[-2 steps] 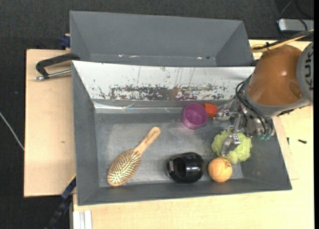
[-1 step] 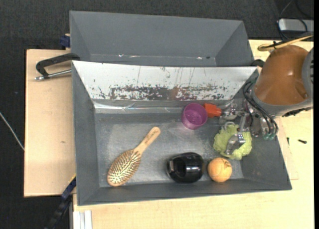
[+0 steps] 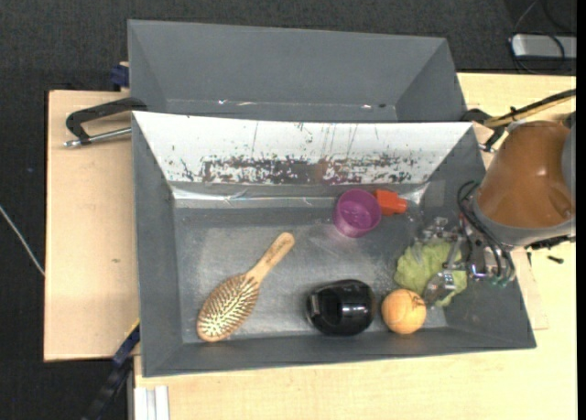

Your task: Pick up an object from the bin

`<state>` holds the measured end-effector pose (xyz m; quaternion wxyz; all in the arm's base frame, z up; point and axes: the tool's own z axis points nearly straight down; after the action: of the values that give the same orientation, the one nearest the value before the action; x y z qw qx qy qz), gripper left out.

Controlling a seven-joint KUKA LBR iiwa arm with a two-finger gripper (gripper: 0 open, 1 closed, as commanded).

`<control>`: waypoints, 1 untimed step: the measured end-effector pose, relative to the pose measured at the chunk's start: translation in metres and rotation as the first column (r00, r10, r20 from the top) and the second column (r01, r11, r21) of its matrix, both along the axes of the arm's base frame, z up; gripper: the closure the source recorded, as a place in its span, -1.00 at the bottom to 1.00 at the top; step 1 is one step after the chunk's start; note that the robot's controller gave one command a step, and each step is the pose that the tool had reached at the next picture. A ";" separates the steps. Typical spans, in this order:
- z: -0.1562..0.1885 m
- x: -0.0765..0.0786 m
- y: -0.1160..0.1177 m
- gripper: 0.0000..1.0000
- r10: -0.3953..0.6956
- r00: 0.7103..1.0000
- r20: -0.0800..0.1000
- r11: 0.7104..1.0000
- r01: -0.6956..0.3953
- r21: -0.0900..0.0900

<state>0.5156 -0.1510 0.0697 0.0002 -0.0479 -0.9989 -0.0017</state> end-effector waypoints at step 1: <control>0.002 0.002 0.002 1.00 0.036 0.999 0.004 0.999 -0.036 -0.002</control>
Offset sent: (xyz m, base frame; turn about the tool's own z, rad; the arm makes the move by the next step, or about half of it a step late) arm 0.0000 0.0000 0.0000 0.0000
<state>0.5181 -0.1489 0.0715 -0.0019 -0.0298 -0.9996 -0.0007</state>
